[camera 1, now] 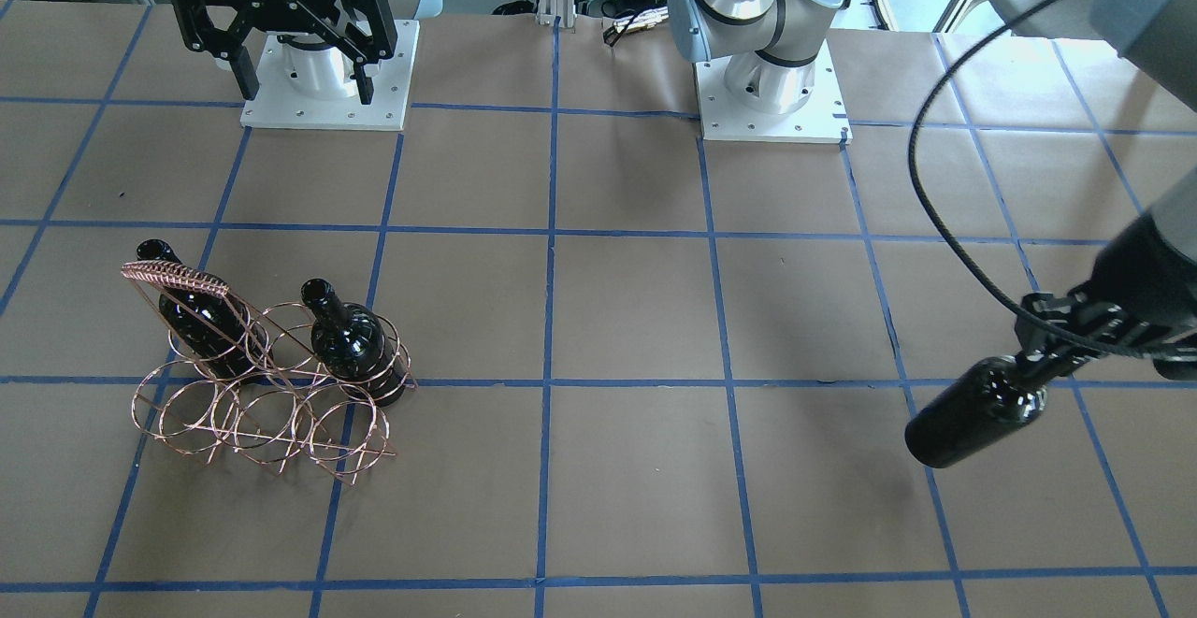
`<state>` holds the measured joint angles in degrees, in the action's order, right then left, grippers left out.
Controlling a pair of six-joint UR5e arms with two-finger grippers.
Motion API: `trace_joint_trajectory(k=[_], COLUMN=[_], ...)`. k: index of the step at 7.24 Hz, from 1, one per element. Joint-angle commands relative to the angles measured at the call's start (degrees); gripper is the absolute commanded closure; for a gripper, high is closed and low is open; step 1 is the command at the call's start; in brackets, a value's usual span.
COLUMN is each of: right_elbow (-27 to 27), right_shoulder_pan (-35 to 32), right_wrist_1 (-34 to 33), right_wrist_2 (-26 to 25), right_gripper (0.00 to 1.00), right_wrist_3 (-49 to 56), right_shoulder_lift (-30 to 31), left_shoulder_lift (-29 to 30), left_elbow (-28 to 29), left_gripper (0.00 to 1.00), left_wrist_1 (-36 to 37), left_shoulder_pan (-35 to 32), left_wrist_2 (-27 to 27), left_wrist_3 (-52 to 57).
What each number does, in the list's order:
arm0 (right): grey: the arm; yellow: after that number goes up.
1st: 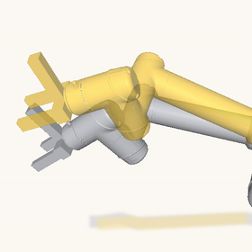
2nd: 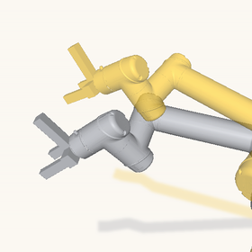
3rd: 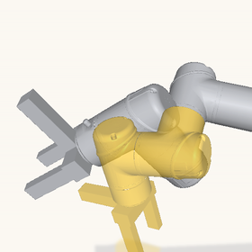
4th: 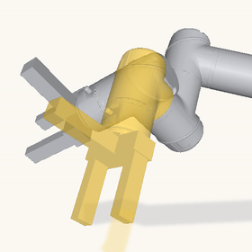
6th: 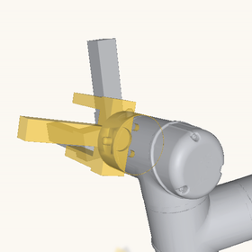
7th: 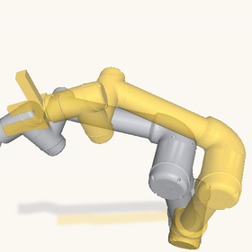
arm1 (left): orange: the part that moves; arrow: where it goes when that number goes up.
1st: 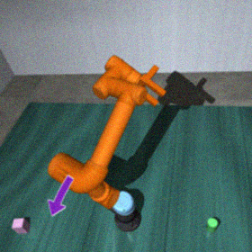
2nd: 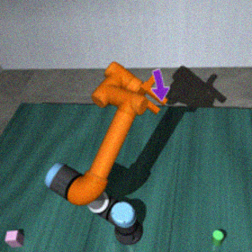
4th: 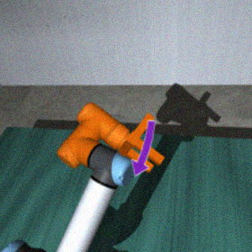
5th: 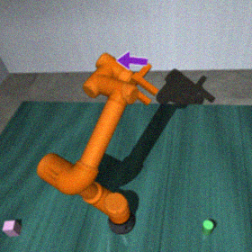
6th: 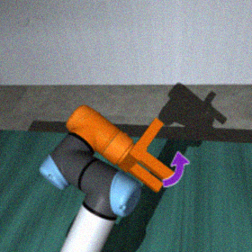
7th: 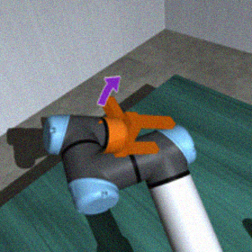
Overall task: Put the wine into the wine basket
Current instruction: 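Lift the bottle with the left gripper and stand it upright toward the table center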
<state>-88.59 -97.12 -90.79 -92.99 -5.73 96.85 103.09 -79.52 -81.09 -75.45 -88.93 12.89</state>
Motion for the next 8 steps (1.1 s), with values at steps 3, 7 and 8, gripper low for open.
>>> trace_joint_trajectory(k=[3,7,8], right_elbow=[0.0,0.0,0.0], right_shoulder_pan=[0.0,0.0,0.0], right_wrist_1=[0.1,0.1,0.1], right_wrist_2=[0.0,0.0,0.0], right_gripper=[0.01,0.0,0.01], right_wrist_3=[0.0,0.0,0.0], right_shoulder_lift=[0.0,0.0,0.0], left_shoulder_lift=[-10.6,-13.9,-14.5], left_elbow=[-12.4,-22.9,-25.1], left_gripper=[1.0,1.0,1.0], left_wrist_1=[0.7,6.0,6.1], left_shoulder_pan=[-15.0,-19.4,-19.5], left_wrist_2=[-0.6,-0.8,-0.8], left_wrist_3=[-20.5,-22.8,-22.9])
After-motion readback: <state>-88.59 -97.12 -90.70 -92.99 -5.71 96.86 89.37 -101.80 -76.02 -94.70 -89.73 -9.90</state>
